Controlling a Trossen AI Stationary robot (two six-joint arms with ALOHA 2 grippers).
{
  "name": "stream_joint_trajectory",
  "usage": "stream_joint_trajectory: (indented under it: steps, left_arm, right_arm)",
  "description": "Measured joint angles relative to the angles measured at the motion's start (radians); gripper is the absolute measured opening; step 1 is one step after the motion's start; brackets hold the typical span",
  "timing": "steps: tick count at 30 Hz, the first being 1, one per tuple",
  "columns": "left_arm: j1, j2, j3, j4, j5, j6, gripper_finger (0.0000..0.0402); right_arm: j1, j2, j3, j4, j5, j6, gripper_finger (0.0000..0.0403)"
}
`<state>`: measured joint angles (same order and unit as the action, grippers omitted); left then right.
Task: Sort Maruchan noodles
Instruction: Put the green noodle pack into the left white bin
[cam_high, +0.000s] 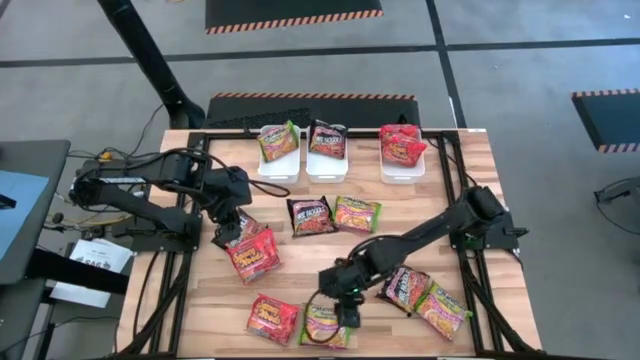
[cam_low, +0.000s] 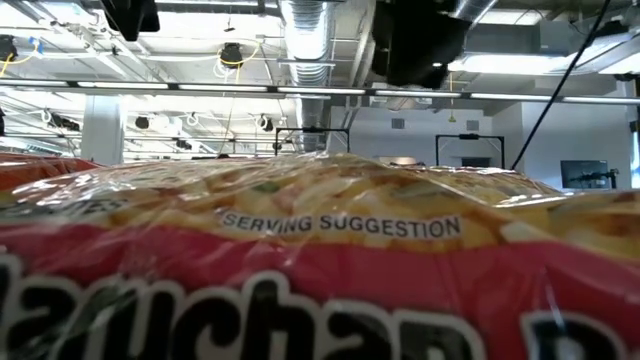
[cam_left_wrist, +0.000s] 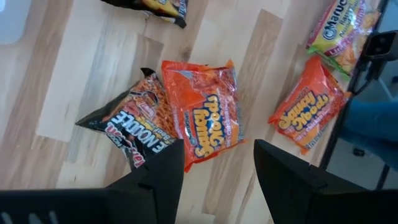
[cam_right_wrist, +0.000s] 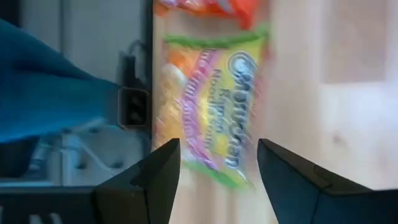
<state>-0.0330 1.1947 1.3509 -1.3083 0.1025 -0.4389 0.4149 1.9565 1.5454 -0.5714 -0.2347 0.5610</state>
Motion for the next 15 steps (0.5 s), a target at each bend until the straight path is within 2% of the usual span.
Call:
stream_joint_trajectory:
  steps: [2,8,15]
  left_arm:
    - [0.000,0.004,0.000,0.001,-0.009,-0.004,0.0178]
    - [-0.001,0.032,0.001,-0.006,-0.006,-0.015,0.0178]
    - [-0.003,0.077,-0.001,-0.024,-0.005,0.000,0.0178]
  right_arm:
    - [-0.001,0.024,0.005,0.038,0.006,0.003,0.0239]
    - [-0.003,0.067,0.001,-0.033,0.006,0.018,0.0239]
    - [-0.002,0.105,0.005,0.005,0.004,0.016,0.0239]
